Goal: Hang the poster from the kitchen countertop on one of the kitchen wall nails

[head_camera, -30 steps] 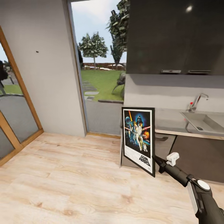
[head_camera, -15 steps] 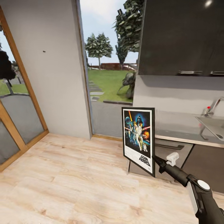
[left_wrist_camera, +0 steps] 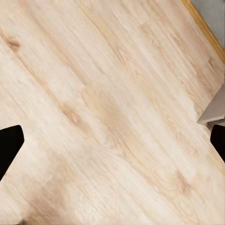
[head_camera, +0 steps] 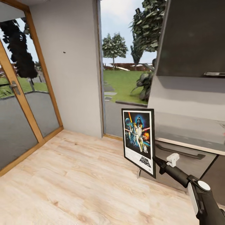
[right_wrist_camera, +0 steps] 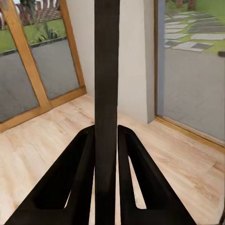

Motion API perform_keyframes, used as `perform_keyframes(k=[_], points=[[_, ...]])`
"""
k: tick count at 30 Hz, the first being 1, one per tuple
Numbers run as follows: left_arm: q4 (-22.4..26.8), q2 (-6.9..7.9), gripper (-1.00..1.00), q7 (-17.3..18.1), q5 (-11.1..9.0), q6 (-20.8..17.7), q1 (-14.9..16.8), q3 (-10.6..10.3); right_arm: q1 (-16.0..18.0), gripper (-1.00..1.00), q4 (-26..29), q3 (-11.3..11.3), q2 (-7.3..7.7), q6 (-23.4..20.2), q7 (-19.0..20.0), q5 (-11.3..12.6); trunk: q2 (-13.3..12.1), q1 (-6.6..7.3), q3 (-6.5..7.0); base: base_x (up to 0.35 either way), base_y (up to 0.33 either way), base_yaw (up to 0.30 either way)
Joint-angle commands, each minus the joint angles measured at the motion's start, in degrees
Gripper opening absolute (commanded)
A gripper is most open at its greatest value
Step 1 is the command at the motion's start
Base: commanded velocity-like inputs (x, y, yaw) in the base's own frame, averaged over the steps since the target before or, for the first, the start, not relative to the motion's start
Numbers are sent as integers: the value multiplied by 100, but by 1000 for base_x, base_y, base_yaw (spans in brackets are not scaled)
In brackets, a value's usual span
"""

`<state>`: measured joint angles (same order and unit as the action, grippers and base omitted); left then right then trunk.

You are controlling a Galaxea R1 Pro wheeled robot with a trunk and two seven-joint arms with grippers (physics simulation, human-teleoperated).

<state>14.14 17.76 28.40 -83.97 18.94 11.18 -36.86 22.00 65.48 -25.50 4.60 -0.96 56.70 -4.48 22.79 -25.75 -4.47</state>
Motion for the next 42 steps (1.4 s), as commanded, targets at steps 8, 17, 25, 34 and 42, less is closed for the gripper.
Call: perform_keyframes(k=[8,17,25,34,42], points=[[44,120,100,-34,-39,-16,15,-54,6,-100,9,-17,-3,-27,45,-34,13,-4,-13,5,4,285],[21,220,100,158,-32,-13,10,-41,6,-100,9,-17,-3,-30,49,-28,13,-4,-13,197,179,213],[11,221,100,175,-32,-13,11,-54,6,-100,9,-16,-3,-36,52,-27,13,-4,-13,245,269,14],[10,219,100,175,-32,-13,9,-58,6,-100,9,-17,-3,-36,52,-27,13,-4,-11,246,279,0],[2,225,100,245,-32,-13,8,-58,6,-100,9,-17,-3,-36,52,-27,13,-4,57,241,299,0]])
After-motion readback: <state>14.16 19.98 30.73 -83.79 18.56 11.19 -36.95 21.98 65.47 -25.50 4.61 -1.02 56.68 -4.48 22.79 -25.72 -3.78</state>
